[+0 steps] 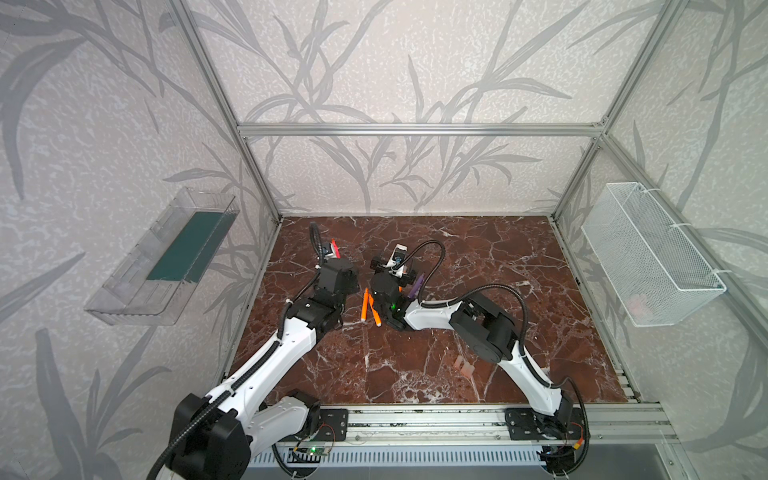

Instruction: Insert the pens into the pen caps

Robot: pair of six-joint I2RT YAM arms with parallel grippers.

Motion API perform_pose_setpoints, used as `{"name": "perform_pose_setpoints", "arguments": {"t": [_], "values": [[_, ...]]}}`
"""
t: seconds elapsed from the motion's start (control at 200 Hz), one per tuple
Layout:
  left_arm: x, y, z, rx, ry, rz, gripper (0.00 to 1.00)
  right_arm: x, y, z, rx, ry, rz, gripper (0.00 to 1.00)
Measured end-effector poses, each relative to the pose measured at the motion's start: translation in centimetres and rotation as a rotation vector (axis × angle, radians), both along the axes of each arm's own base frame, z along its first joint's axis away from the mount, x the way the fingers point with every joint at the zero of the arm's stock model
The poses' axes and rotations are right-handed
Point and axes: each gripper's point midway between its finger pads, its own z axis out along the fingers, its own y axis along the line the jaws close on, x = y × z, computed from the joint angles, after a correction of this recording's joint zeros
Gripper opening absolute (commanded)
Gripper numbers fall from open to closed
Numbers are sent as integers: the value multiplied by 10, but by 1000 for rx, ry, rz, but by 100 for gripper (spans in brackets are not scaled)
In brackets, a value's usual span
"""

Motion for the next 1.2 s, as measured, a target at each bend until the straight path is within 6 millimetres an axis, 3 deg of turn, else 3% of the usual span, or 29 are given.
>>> {"name": "perform_pose_setpoints", "arguments": {"t": [0.235,0.33,0.48,0.555,0.63,0.795,1.2], "values": [[-7,-2,0,-22,-7,-24,0,-28,-35,-9,-61,42,23,99],[-9,-8,-5,-36,-3,-66,0,-42,-51,12,-22,59,63,99],[-15,-31,-14,-73,-3,-217,0,-61,-81,61,124,69,132,99],[-22,-40,-16,-101,-20,-281,0,-70,-101,73,182,86,152,99],[-29,-49,-13,-128,-48,-337,0,-80,-120,73,217,114,158,99],[-35,-70,-6,-189,-82,-452,0,-99,-154,51,247,228,190,99],[-58,-122,-7,-319,-99,-732,0,-144,-173,56,345,317,420,98]]}}
